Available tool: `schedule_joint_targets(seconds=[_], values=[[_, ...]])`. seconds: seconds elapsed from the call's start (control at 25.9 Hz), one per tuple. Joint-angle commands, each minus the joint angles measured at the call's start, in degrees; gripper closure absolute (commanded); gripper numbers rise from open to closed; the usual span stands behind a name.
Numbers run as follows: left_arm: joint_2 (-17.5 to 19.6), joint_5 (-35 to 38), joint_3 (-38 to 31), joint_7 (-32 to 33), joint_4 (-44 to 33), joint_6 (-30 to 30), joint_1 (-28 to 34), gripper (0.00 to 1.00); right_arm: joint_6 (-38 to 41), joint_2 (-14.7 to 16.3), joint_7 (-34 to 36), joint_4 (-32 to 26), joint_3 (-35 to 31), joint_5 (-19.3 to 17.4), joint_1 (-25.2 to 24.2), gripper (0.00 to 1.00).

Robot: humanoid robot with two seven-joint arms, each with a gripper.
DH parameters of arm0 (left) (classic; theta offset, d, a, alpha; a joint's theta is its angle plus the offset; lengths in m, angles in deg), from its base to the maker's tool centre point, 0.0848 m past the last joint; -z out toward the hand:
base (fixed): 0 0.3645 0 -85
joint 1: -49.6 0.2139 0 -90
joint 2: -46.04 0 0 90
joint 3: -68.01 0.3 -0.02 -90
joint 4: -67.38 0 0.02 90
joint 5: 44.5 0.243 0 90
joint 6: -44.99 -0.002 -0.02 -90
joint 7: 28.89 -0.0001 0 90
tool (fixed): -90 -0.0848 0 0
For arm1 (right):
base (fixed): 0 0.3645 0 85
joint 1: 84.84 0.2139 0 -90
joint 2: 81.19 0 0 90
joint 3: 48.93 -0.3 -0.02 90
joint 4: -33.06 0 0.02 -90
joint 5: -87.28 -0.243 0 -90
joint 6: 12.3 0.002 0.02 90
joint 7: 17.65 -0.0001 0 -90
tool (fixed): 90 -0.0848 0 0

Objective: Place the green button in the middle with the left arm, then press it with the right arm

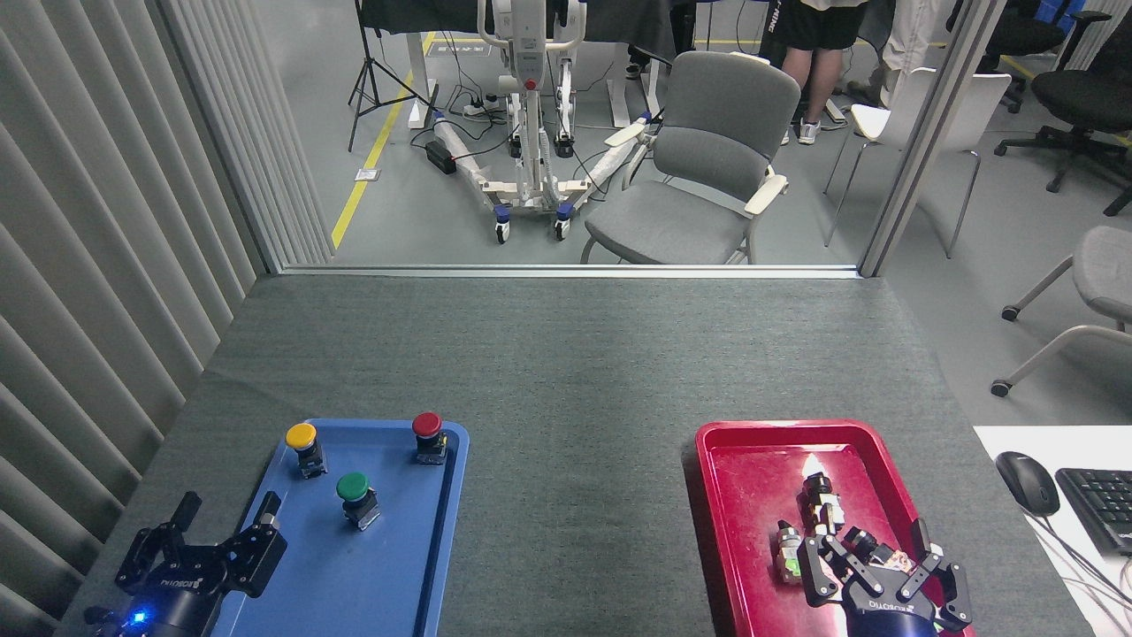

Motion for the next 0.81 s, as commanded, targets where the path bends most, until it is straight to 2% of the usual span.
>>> schedule_joint_targets(seconds=[0.0,0.27,0.77], values=[[0.1,-0.1,0.0,-0.4,0.0,0.0,0.1,0.0,0.2,0.0,-1.2,-0.1,0.1,0.4,0.4,0.0],[-0.3,-0.2,-1.2,-0.2,-4.4,-1.8,1.0,0.0,8.7,1.1,-2.6,-0.2,-0.6,-0.1,0.1,0.0],[-0.3,0.2,-1.1,-1.0,-4.2,-1.7,1.4,0.0,8.7,2.0,-3.5,-0.3,-0.5,-0.4,0.1,0.0]])
